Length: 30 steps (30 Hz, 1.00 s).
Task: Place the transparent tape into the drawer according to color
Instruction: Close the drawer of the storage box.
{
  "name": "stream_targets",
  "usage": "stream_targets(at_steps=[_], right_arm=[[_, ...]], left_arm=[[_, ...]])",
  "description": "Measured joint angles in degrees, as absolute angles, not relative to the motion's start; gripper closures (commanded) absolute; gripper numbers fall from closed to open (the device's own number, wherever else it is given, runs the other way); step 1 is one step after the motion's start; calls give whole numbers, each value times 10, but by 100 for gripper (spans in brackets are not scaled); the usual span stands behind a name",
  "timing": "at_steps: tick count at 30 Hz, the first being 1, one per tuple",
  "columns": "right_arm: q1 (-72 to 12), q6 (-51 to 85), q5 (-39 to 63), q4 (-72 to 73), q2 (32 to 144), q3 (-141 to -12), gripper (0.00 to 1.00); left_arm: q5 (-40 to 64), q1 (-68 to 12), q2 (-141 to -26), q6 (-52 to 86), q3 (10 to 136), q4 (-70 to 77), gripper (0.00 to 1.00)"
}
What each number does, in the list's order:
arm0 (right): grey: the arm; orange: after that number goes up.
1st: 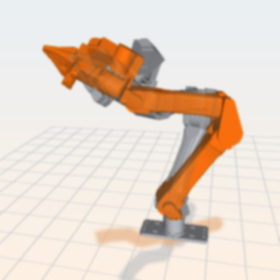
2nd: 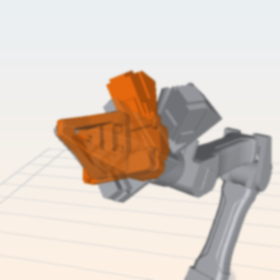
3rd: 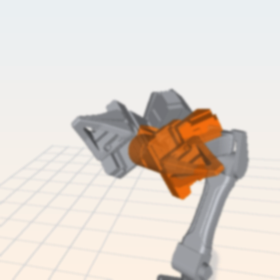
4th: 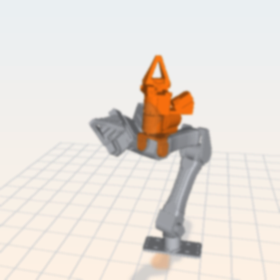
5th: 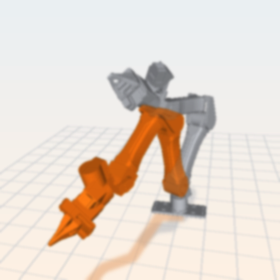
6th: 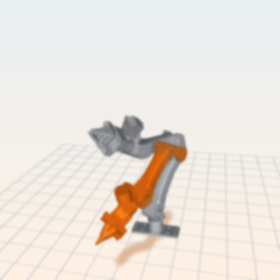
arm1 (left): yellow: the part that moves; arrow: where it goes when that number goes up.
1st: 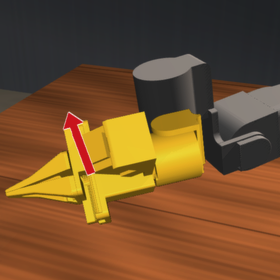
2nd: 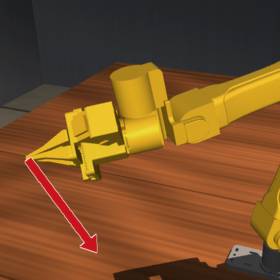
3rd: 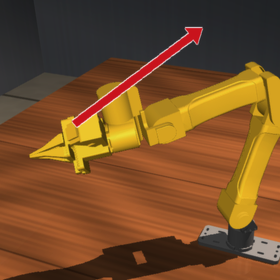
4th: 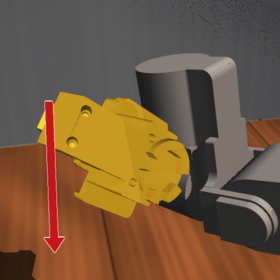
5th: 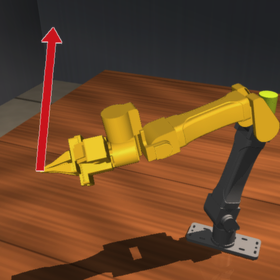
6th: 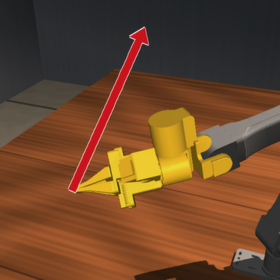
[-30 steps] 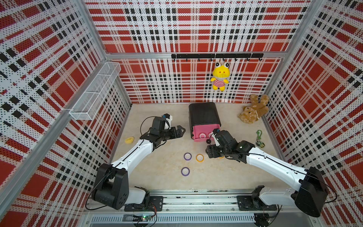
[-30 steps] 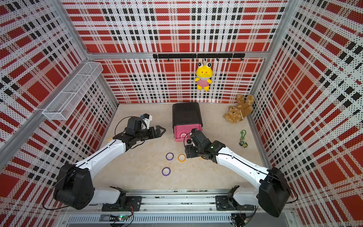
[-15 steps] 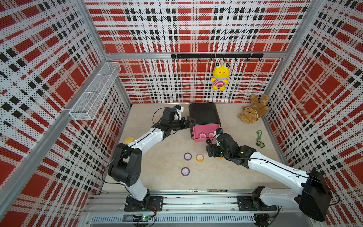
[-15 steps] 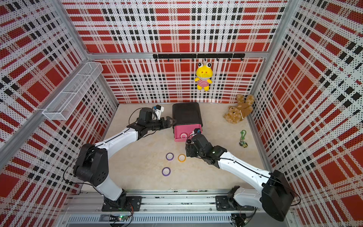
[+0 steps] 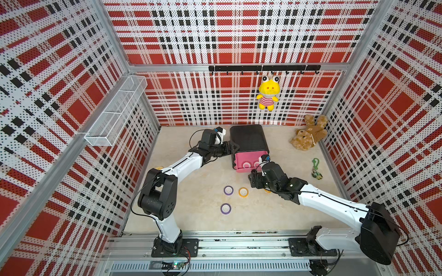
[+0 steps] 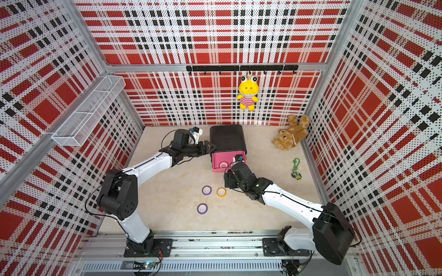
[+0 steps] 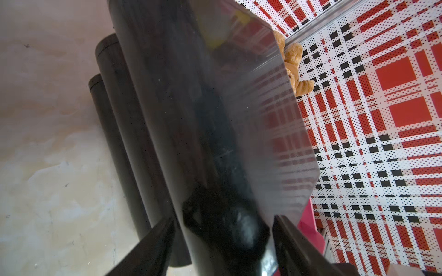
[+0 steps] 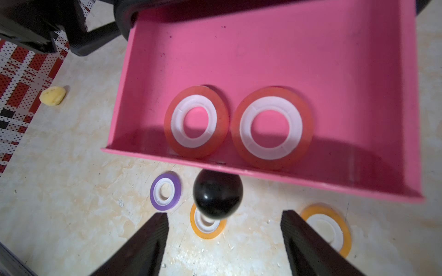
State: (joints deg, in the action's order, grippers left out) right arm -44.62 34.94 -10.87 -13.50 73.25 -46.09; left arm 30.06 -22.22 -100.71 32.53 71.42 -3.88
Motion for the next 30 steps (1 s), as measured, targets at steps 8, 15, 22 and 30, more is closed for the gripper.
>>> stream_targets(at_steps=[8,15,22,30], right_arm=[[-446,342,-128,-102,772,-461,32],[-446,341,-134,-82,782,-461,47],[-446,333,-143,-78,781,-462,47],[-446,313,-157,-71,781,-470,46]], left_arm=[[302,-222,-1008,325,717,-40,31],[302,-222,-1008,325,717,-41,31],[303,-222,-1008,323,717,-42,30],[309,-222,-1008,322,717,-43,30]])
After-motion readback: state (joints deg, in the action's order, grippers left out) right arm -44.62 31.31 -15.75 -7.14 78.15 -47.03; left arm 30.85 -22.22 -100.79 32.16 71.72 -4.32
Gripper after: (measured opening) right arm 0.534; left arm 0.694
